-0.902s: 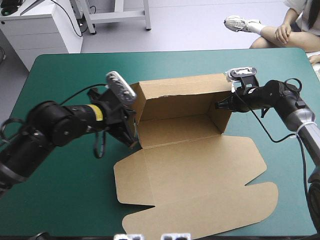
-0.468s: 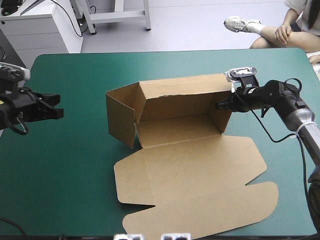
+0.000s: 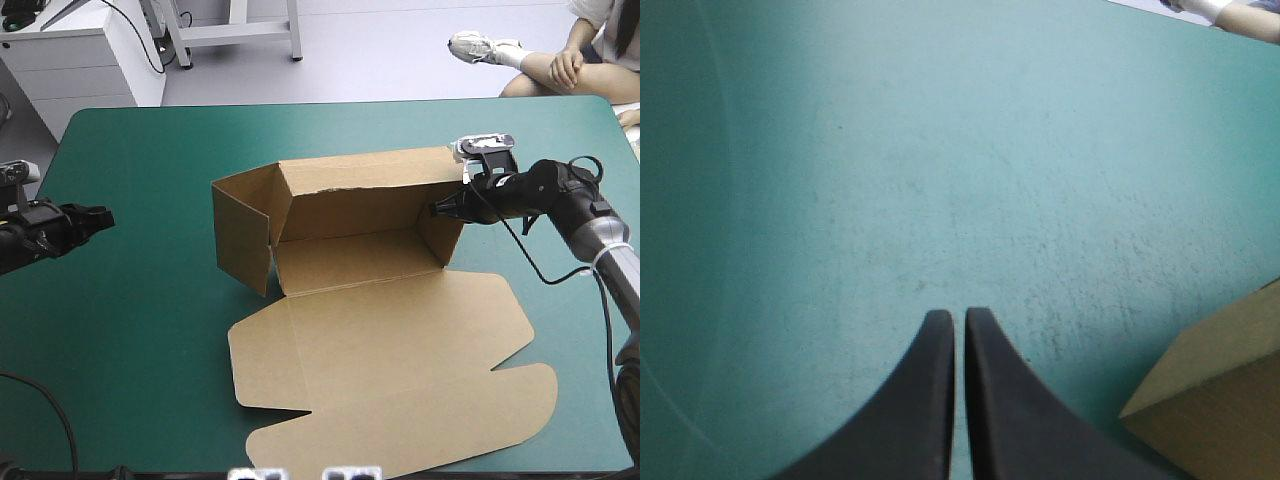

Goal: Fold the box

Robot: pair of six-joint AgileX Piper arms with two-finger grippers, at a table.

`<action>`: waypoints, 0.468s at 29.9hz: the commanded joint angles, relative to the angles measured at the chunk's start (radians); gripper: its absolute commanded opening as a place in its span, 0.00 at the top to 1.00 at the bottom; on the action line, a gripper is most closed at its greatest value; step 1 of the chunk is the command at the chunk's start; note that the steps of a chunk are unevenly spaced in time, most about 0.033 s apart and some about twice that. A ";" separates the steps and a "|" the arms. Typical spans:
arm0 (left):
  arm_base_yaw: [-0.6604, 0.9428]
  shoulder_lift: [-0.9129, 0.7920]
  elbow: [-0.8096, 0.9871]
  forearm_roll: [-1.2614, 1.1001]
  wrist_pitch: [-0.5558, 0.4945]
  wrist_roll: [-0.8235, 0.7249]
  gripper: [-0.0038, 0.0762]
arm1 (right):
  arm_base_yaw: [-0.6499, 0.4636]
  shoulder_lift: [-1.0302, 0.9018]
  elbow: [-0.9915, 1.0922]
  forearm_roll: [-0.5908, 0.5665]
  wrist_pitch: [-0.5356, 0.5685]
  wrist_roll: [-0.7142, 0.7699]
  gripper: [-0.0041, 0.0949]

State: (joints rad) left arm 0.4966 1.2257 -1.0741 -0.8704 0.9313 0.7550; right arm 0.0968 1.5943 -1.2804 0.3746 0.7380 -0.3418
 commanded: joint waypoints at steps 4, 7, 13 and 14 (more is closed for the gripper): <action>-0.003 0.052 -0.023 -0.094 -0.119 0.022 0.93 | -0.004 -0.005 -0.171 -0.126 0.166 0.132 0.97; -0.003 0.112 -0.023 -0.132 -0.105 0.051 0.93 | -0.004 -0.005 -0.254 -0.256 0.295 0.248 0.97; -0.003 0.221 -0.023 -0.299 -0.080 0.219 0.93 | -0.002 -0.013 -0.381 -0.258 0.514 0.293 0.97; -0.003 0.240 -0.023 -0.325 -0.076 0.236 0.93 | 0.003 -0.015 -0.384 -0.240 0.514 0.303 0.97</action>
State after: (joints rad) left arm 0.4966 1.4574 -1.0738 -1.0578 0.8568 0.9330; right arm 0.0968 1.6313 -1.6063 0.0839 1.2099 -0.0676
